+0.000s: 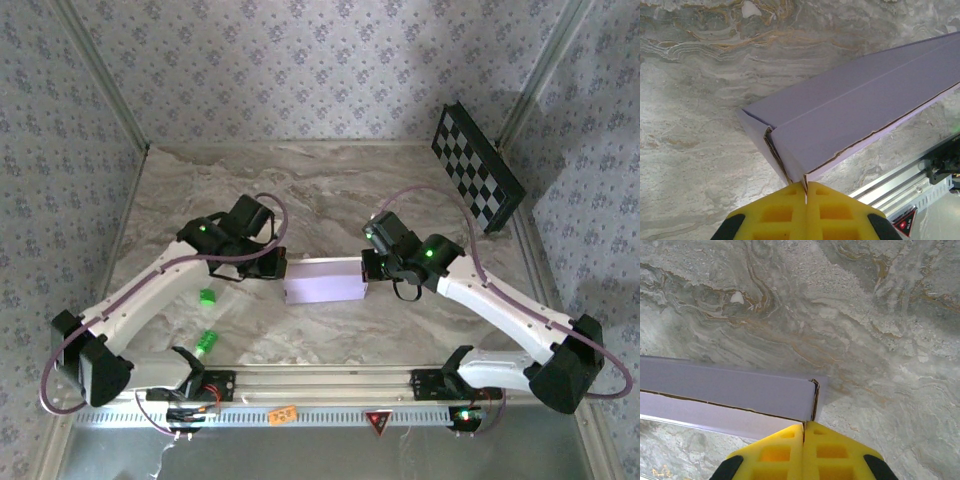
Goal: Fold the paper box
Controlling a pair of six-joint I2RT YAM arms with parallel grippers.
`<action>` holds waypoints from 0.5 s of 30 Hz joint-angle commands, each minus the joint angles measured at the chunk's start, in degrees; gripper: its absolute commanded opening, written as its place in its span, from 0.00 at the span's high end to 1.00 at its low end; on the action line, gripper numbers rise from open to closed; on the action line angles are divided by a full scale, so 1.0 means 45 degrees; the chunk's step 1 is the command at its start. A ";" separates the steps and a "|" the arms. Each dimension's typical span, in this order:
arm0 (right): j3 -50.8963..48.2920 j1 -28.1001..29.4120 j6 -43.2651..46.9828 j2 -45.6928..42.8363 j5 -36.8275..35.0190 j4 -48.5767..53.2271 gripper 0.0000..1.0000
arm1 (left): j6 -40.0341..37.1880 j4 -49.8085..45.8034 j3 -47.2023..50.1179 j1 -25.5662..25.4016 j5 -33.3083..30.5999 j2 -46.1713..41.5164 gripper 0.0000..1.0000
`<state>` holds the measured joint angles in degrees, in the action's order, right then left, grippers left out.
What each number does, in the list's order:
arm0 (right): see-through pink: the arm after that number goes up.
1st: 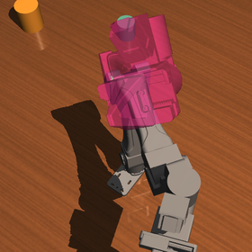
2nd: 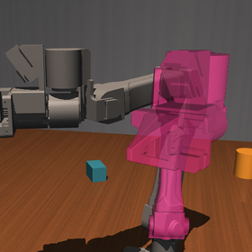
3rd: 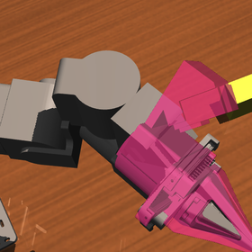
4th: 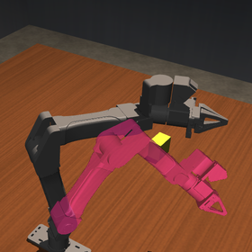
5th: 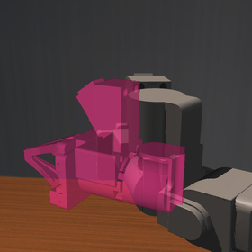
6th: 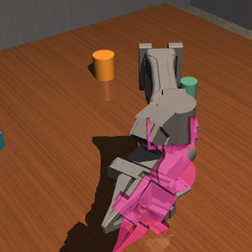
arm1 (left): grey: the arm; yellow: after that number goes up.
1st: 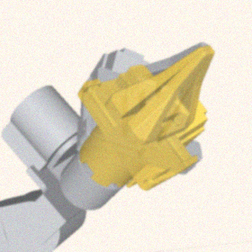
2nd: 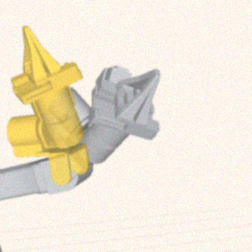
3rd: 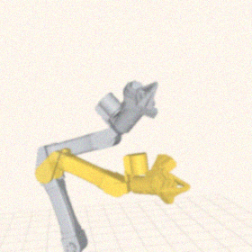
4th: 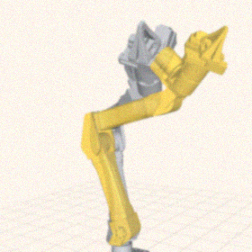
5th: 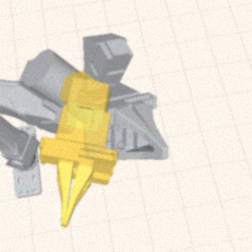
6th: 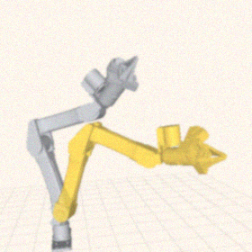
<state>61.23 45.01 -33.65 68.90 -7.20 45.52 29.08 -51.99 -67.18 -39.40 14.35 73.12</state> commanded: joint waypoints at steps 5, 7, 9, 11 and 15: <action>0.0106 0.0016 -0.0233 0.0230 0.0565 0.0183 0.98 | 0.0457 0.1181 -0.0344 -0.0244 0.1191 0.0239 0.99; 0.0094 0.0017 -0.0218 0.0218 0.0619 0.0222 0.98 | 0.0258 0.0727 -0.0365 -0.0250 0.0757 0.0354 0.99; 0.0066 -0.0006 -0.0206 0.0177 0.0624 0.0268 0.98 | -0.0004 0.0103 -0.0386 -0.0259 0.0130 0.0473 0.99; 0.0045 -0.0042 -0.0167 0.0139 0.0627 0.0304 0.98 | -0.0222 -0.0455 -0.0350 -0.0271 -0.0413 0.0590 1.00; 0.0026 -0.0063 -0.0125 0.0099 0.0636 0.0374 0.98 | -0.0523 -0.1143 -0.0156 -0.0289 -0.1095 0.0723 1.00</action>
<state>61.23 44.71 -33.67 69.01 -6.59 45.69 28.49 -53.76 -67.48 -40.07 11.70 75.79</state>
